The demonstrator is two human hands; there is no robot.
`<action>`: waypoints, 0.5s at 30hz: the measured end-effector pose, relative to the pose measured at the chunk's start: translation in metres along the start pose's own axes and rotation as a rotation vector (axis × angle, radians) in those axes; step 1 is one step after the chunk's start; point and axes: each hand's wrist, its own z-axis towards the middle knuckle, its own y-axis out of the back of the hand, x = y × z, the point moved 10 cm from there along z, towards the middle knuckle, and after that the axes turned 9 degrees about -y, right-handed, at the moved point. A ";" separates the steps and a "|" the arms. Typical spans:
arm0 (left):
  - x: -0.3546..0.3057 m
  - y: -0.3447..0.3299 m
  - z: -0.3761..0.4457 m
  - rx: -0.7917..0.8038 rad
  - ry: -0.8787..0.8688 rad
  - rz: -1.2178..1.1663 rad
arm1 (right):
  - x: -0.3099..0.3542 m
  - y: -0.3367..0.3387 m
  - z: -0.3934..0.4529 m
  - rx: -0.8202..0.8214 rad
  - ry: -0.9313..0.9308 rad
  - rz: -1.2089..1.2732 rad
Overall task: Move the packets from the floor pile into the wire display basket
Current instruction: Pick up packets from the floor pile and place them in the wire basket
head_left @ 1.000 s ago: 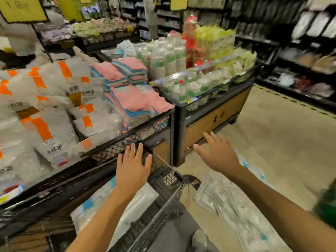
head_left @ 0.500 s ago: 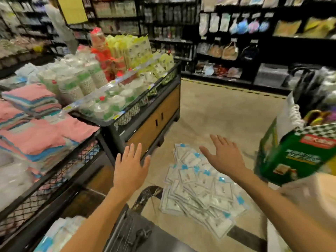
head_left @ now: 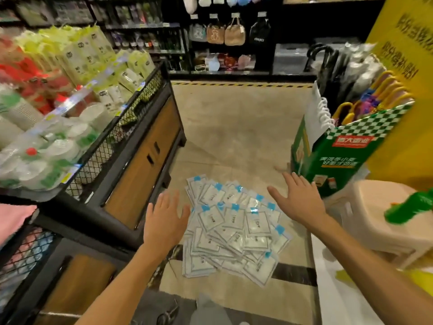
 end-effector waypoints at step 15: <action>0.098 -0.154 0.192 0.221 0.027 -0.076 | 0.019 -0.123 0.145 0.097 -0.213 -0.055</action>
